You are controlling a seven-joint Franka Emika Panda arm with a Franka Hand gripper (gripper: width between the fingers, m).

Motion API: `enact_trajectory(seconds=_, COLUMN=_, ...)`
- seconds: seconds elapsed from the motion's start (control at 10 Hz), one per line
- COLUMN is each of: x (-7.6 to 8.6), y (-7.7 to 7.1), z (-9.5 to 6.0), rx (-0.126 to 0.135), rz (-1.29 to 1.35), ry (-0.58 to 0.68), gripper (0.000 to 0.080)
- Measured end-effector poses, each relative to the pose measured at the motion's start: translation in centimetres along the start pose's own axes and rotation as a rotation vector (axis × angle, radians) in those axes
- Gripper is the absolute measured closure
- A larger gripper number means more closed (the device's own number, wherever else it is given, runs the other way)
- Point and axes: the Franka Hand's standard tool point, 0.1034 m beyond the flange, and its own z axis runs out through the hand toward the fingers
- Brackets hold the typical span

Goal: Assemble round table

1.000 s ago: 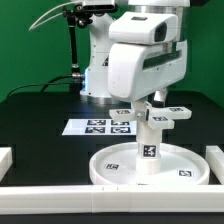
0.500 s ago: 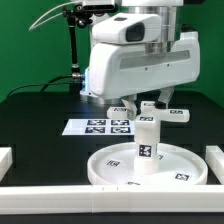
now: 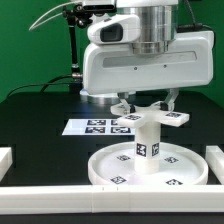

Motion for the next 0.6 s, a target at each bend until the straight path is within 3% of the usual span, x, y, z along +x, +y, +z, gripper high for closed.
enact_trajectory(seconds=0.2, x=0.0, y=0.0, z=0.0, rx=0.0, rz=0.016, ry=0.0, gripper=0.0197)
enact_trajectory(seconds=0.4, x=-0.1, y=-0.1, z=-0.6, rx=0.003, rz=0.017, ry=-0.011, gripper=0.016)
enact_trajectory(seconds=0.6, x=0.0, y=-0.4, z=-2.2, rx=0.008, rz=0.019, ry=-0.018, gripper=0.0152)
